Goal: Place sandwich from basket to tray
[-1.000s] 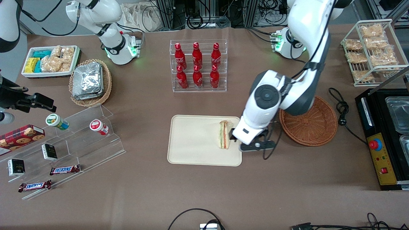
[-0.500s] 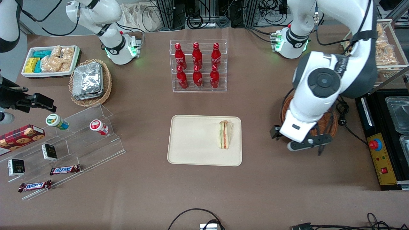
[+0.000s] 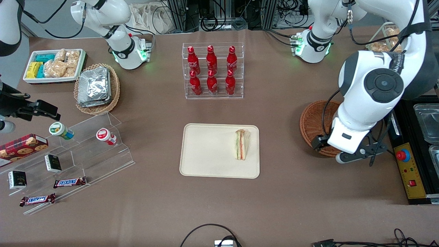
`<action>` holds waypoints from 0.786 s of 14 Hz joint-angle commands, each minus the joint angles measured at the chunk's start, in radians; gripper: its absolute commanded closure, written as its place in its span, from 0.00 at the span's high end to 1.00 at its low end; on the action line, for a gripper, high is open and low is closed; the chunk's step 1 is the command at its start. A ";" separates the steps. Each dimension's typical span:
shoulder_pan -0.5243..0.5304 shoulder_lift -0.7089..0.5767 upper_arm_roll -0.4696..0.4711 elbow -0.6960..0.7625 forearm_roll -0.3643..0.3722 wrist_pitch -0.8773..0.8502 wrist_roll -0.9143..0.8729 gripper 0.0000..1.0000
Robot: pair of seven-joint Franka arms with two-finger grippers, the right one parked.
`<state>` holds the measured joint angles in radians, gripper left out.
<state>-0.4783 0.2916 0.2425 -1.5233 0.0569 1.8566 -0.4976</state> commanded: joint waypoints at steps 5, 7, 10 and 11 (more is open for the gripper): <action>0.104 -0.117 -0.005 -0.028 0.001 -0.108 0.243 1.00; 0.139 -0.147 -0.011 -0.031 -0.002 -0.131 0.298 1.00; 0.249 -0.204 -0.095 -0.031 0.000 -0.204 0.364 1.00; 0.301 -0.224 -0.151 -0.031 0.000 -0.235 0.364 1.00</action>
<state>-0.2652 0.1288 0.1901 -1.5282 0.0574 1.6686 -0.1563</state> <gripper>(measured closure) 0.000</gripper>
